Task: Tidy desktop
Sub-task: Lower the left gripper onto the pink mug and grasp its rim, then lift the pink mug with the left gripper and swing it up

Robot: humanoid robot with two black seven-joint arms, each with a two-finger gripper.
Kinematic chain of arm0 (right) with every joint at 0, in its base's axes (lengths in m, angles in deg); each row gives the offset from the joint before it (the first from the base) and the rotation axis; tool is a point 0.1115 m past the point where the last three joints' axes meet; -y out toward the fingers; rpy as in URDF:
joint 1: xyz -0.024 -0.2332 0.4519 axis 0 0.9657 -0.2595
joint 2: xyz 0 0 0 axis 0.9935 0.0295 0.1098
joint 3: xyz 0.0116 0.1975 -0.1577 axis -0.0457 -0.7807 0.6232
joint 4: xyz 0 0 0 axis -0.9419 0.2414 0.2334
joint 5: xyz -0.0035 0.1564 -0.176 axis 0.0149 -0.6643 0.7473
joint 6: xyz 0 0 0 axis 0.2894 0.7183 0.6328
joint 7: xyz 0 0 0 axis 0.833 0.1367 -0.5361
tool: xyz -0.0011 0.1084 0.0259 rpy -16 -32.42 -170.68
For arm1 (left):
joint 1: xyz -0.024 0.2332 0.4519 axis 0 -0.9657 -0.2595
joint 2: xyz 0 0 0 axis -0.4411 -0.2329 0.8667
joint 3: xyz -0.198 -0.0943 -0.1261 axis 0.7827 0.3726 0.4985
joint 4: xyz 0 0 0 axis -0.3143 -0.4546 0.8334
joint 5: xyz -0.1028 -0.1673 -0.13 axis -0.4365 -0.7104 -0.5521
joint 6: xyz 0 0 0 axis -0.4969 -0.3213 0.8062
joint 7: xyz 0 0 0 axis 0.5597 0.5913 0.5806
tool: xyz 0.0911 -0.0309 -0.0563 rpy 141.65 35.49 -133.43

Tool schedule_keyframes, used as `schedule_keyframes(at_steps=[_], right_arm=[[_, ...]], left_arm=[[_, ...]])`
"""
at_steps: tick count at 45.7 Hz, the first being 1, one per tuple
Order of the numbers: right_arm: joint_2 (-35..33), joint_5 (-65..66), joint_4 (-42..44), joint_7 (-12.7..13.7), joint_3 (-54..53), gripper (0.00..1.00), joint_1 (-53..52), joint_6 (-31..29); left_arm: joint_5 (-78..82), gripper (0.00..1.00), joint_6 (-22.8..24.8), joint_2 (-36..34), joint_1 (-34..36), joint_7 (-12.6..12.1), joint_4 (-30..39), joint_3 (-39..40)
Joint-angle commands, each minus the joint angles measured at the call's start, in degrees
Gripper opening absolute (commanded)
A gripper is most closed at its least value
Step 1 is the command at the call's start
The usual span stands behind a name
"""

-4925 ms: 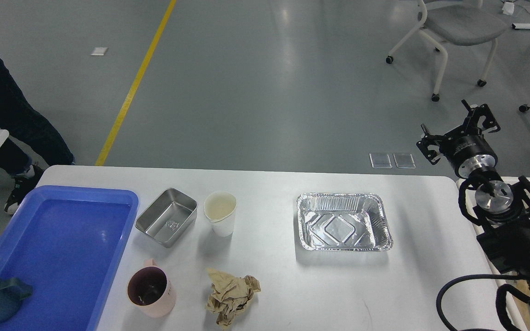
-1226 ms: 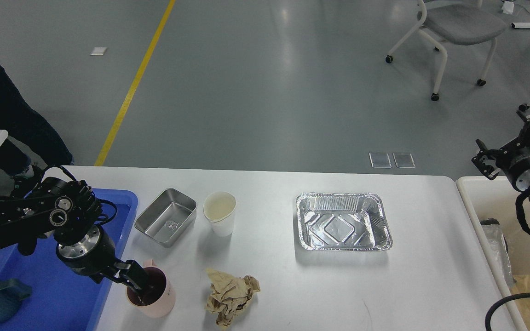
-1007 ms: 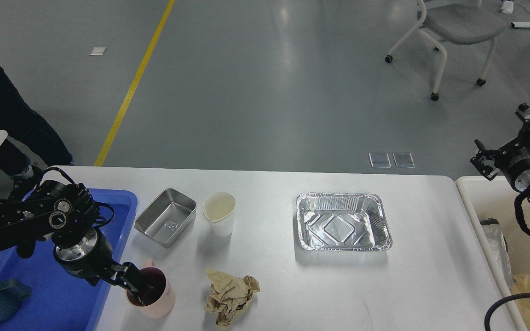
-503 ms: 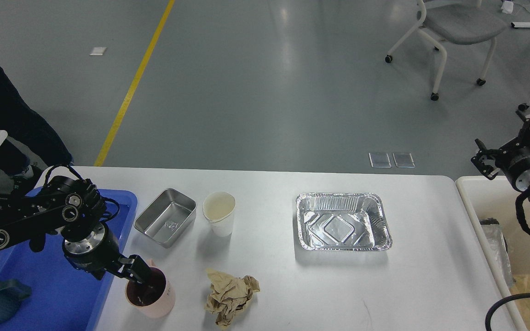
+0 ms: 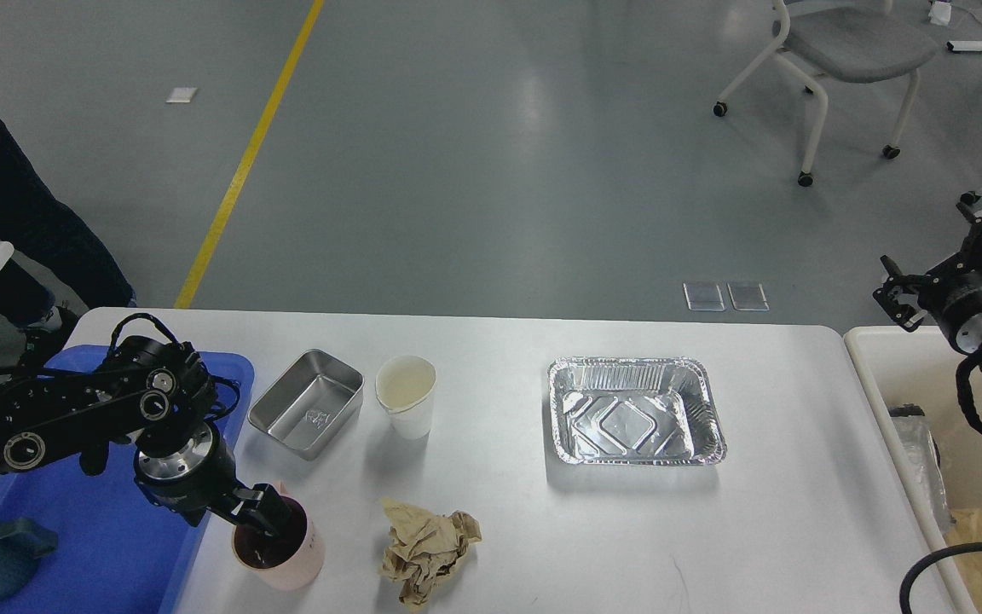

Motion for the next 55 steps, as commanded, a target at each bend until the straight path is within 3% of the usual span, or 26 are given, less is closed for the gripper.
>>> schedule_keyframes(at_steps=[1, 7, 11, 17, 24, 45, 55], right_arm=[[-0.1, -0.1, 0.0, 0.0, -0.2, 1.0, 0.3, -0.2], [0.0, -0.1, 0.0, 0.0, -0.2, 1.0, 0.4, -0.5], [0.0, -0.1, 0.0, 0.0, -0.2, 1.0, 0.5, -0.6], [0.1, -0.1, 0.0, 0.0, -0.2, 1.0, 0.5, -0.6], [0.0, -0.1, 0.0, 0.0, -0.2, 1.0, 0.5, -0.6], [-0.1, -0.1, 0.0, -0.1, -0.4, 1.0, 1.5, -0.9], [-0.1, -0.1, 0.0, -0.1, -0.4, 1.0, 1.8, -0.9]], left_arm=[[0.1, 0.9, 0.0, 0.5, -0.2, -0.3, -0.4, 0.0], [0.1, 0.64, 0.0, 0.7, -0.2, -2.9, -0.4, 0.3], [0.1, 0.37, 0.0, 1.0, -0.2, -4.5, -0.4, 0.2], [0.2, 0.06, 0.0, 1.2, -0.2, -6.5, -0.5, 0.1], [0.2, 0.0, 0.0, 1.4, -0.3, -6.8, -0.7, -0.2], [-0.5, 0.0, 0.0, 1.5, 0.9, -7.4, -0.6, 0.9], [-2.0, 0.0, 0.0, 0.7, 1.7, -7.4, -0.5, 10.5]])
